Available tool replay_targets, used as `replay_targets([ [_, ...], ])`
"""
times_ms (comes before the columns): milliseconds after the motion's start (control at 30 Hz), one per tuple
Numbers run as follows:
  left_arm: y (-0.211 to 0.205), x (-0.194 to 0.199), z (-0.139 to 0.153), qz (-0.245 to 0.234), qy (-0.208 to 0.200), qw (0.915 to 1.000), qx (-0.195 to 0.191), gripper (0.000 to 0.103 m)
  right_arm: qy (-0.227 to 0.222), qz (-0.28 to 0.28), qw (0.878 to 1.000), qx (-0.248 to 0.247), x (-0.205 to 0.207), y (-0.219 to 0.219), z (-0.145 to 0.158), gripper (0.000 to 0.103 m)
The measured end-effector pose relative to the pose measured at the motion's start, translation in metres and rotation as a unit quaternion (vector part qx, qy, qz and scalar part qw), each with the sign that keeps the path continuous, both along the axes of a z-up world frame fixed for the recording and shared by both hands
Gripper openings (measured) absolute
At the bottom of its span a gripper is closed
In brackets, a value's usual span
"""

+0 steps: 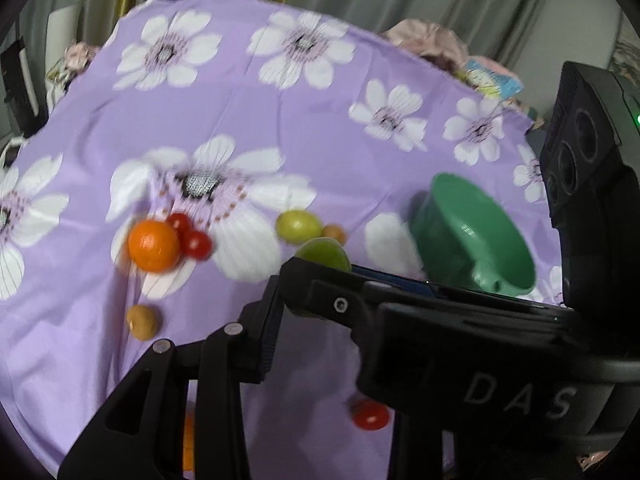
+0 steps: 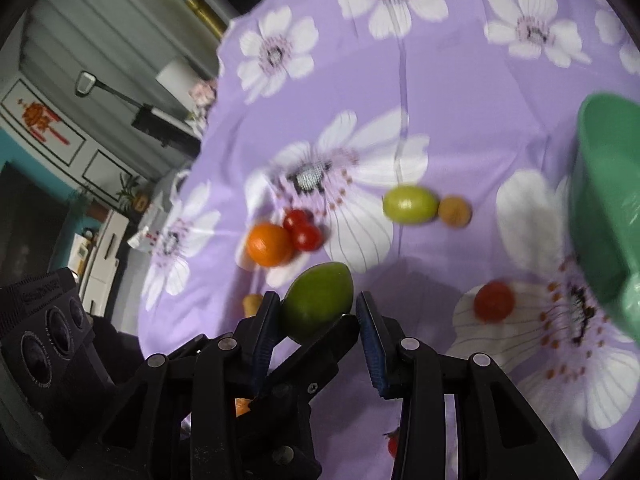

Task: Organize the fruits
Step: 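Lift the green lime with the right gripper and carry it over the green bowl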

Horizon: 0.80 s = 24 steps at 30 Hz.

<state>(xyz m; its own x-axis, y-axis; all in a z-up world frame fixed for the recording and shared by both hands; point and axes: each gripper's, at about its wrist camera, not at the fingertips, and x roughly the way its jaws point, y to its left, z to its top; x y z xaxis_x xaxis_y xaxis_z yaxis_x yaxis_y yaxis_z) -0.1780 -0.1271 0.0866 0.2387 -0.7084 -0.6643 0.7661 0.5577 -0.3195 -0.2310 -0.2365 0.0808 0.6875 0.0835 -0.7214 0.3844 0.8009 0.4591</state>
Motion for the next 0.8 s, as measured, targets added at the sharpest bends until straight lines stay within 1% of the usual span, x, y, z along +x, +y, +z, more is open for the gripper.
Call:
replay_targets([
  [67,-0.007,-0.007,0.011,-0.008,-0.014,0.9998,-0.011,0.034,-0.015,-0.007,1.0,-0.006,-0.006,-0.003,0.01,0.041],
  [200,-0.025,-0.021,0.027,-0.03,-0.034,0.9988,-0.021,0.034,-0.043,-0.031,0.998,-0.023,-0.025,-0.013,0.028,0.041],
  [367,-0.049,-0.039,0.038,-0.059,-0.057,0.9964,-0.022,0.034,-0.07,-0.063,0.995,-0.019,-0.047,-0.036,0.039,0.041],
  [500,-0.073,-0.054,0.043,-0.087,-0.069,0.9935,-0.022,0.034,-0.083,-0.092,0.992,-0.018,-0.067,-0.056,0.044,0.041],
  [633,-0.097,-0.069,0.045,-0.114,-0.081,0.9901,-0.013,0.034,-0.093,-0.12,0.988,-0.008,-0.086,-0.076,0.041,0.041],
  [800,-0.119,-0.082,0.041,-0.143,-0.079,0.9865,-0.01,0.034,-0.094,-0.155,0.983,-0.003,-0.104,-0.095,0.039,0.041],
])
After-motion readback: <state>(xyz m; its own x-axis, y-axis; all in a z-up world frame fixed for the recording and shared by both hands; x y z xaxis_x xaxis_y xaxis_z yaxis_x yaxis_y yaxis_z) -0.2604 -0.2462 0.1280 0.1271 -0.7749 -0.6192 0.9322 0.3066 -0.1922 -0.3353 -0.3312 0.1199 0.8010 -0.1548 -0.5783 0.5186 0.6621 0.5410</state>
